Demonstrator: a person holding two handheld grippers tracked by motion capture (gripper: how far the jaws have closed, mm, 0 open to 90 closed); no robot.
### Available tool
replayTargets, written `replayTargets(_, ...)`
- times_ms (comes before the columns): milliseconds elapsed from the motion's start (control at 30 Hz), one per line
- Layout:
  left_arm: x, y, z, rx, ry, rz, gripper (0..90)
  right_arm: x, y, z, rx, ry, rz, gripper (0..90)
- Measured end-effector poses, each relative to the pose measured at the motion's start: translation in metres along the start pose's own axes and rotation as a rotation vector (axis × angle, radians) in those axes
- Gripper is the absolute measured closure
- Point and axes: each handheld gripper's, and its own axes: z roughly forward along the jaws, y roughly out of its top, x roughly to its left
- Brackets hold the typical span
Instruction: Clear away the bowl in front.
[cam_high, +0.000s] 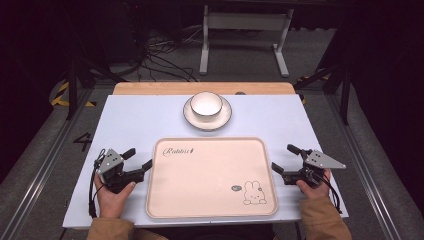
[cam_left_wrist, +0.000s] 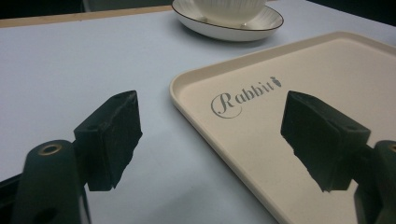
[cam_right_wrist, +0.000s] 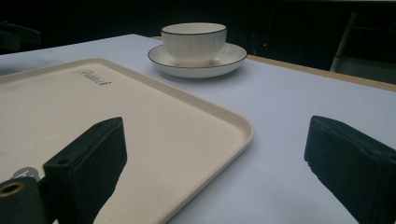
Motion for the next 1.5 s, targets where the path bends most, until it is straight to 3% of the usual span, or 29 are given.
replayTargets(433, -0.001, 0.001, 0.001, 0.01, 0.009, 0.014, 20.6, 0.0, 0.0, 0.0, 0.0, 0.002, 0.002, 7.3)
replayTargets(867, 0.0, 0.002, -0.001, 0.001, 0.002, -0.013, 20.7, -0.001, 0.0, 0.0, 0.001, 0.004, 0.005, 7.8)
replayTargets(1367, -0.005, 0.027, -0.016, -0.028, -0.002, 0.006, 20.3, -0.001, 0.0, 0.0, 0.001, 0.003, 0.006, 8.0)
replayTargets(1500, -0.007, 0.034, -0.017, -0.01, -0.002, 0.014, 20.3, -0.001, 0.0, 0.0, -0.002, 0.003, 0.005, 8.1)
